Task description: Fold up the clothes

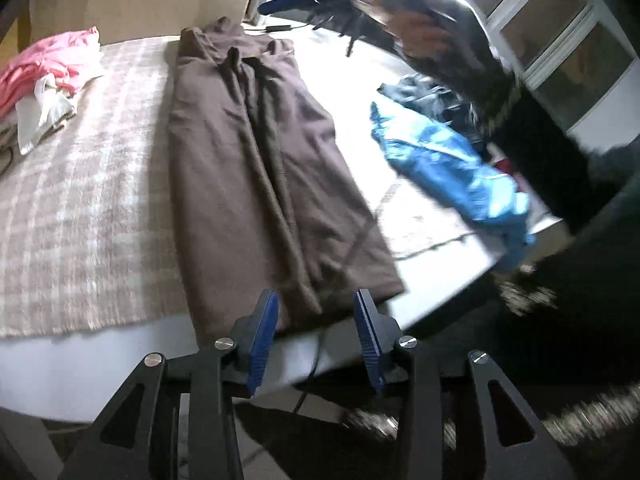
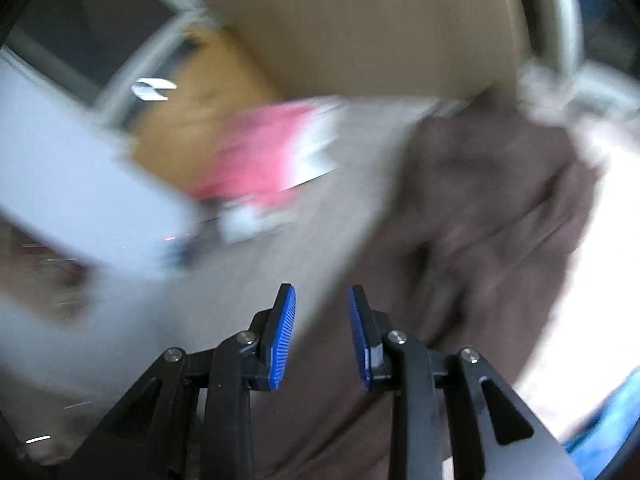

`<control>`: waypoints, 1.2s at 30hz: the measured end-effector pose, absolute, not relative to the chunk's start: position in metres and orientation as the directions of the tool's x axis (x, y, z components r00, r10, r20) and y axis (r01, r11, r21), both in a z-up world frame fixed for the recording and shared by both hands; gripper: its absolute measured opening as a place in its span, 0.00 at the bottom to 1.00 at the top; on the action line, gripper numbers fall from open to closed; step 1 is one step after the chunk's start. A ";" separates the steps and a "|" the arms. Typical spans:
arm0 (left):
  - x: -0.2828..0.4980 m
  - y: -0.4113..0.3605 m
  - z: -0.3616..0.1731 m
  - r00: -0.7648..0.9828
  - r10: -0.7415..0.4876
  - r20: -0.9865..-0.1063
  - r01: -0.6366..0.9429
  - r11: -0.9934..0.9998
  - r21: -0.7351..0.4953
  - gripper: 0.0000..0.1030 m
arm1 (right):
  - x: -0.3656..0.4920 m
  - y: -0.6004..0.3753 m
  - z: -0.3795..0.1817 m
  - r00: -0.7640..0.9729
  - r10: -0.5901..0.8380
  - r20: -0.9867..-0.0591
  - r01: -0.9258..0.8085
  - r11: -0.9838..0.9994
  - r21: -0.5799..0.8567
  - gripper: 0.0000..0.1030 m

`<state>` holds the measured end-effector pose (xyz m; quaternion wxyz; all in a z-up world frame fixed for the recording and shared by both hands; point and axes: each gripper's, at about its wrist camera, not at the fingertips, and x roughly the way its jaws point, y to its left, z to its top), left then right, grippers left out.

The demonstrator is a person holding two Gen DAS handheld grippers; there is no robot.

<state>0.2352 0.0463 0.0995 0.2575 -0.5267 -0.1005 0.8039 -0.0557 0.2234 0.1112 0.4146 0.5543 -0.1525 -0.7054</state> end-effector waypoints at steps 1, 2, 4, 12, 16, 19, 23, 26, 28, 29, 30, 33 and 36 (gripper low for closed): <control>0.239 0.040 0.102 -0.315 0.521 -0.793 -0.291 -0.849 -0.442 0.41 | -0.044 0.232 0.115 0.016 -0.803 -0.596 0.379 -0.547 0.747 0.33; 0.242 0.034 0.103 -0.318 0.521 -0.792 -0.274 -0.850 -0.450 0.42 | -0.034 0.241 0.118 0.049 -0.838 -0.544 0.343 -0.497 0.797 0.34; 0.243 0.028 0.099 -0.323 0.503 -0.801 -0.236 -0.863 -0.447 0.45 | -0.016 0.255 0.128 0.068 -0.833 -0.549 0.323 -0.502 0.802 0.36; 0.213 0.060 0.058 -0.357 0.489 -0.796 -0.267 -0.870 -0.415 0.46 | -0.011 0.219 0.083 -0.018 -0.489 -0.872 0.468 -0.775 0.425 0.36; 0.203 0.082 0.027 -0.310 0.472 -0.825 -0.261 -0.877 -0.404 0.46 | -0.020 0.182 0.035 0.027 -0.370 -0.929 0.509 -0.795 0.331 0.36; 0.207 0.098 0.020 -0.325 0.419 -0.848 -0.293 -0.897 -0.330 0.46 | -0.016 0.178 0.006 0.047 -0.305 -0.951 0.546 -0.790 0.280 0.36; 0.216 0.105 0.041 -0.371 0.402 -0.837 -0.293 -0.906 -0.306 0.46 | 0.010 0.216 0.015 0.005 -0.351 -0.936 0.518 -0.800 0.302 0.36; 0.220 0.128 0.046 -0.363 0.438 -0.822 -0.343 -0.883 -0.319 0.47 | 0.018 0.255 0.023 -0.080 -0.316 -0.945 0.435 -0.864 0.252 0.36; 0.221 0.146 0.044 -0.341 0.464 -0.817 -0.376 -0.865 -0.334 0.48 | 0.012 0.275 0.020 -0.084 -0.323 -0.943 0.365 -0.890 0.273 0.37; 0.221 0.156 0.043 -0.330 0.477 -0.815 -0.392 -0.855 -0.341 0.48 | 0.009 0.283 0.018 -0.084 -0.325 -0.942 0.337 -0.899 0.280 0.37; 0.222 0.165 0.041 -0.319 0.486 -0.813 -0.407 -0.846 -0.346 0.48 | 0.004 0.281 0.013 -0.074 -0.321 -0.944 0.335 -0.900 0.280 0.38; 0.219 0.188 0.025 -0.300 0.436 -0.848 -0.417 -0.860 -0.294 0.48 | -0.013 0.278 0.000 -0.043 -0.310 -0.950 0.329 -0.902 0.280 0.38; 0.219 0.192 0.021 -0.331 0.406 -0.851 -0.415 -0.873 -0.255 0.26 | -0.016 0.272 -0.009 -0.028 -0.295 -0.955 0.364 -0.893 0.265 0.29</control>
